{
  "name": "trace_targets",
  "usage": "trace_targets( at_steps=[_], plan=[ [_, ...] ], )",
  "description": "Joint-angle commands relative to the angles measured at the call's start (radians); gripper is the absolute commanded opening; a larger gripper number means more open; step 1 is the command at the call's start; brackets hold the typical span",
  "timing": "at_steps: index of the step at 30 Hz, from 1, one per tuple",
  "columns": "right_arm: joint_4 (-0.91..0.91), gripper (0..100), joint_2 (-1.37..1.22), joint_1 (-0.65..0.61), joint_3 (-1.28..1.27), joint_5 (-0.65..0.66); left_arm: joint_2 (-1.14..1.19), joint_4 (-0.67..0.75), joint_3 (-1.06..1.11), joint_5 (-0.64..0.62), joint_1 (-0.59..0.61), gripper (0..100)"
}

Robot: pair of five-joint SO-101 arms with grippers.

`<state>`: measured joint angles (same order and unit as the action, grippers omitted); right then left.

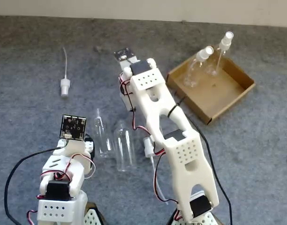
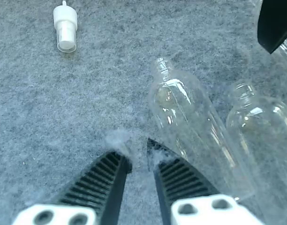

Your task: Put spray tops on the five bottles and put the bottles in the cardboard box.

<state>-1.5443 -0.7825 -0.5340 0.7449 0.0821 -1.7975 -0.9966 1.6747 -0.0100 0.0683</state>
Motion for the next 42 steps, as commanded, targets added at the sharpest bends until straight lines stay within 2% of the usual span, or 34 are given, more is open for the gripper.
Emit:
trace_targets(
  at_steps=[1,18,26,34,42],
  plan=[
    [0.050,32.8,0.079,0.013,-0.002,-0.012,-0.015,0.025,0.015,0.011,0.002,1],
    [0.085,32.8,0.076,0.010,-0.041,-0.012,-0.015,0.026,0.015,0.011,0.002,1],
    [0.081,32.8,-0.035,0.013,-0.027,-0.012,-0.015,0.021,0.015,0.011,0.002,1],
    [0.082,32.7,-0.038,0.016,-0.027,-0.012,-0.015,0.025,0.015,0.011,0.002,1],
    [0.082,19.4,-0.035,0.021,-0.024,-0.006,-0.015,0.026,0.021,0.011,0.002,1]
  ],
)
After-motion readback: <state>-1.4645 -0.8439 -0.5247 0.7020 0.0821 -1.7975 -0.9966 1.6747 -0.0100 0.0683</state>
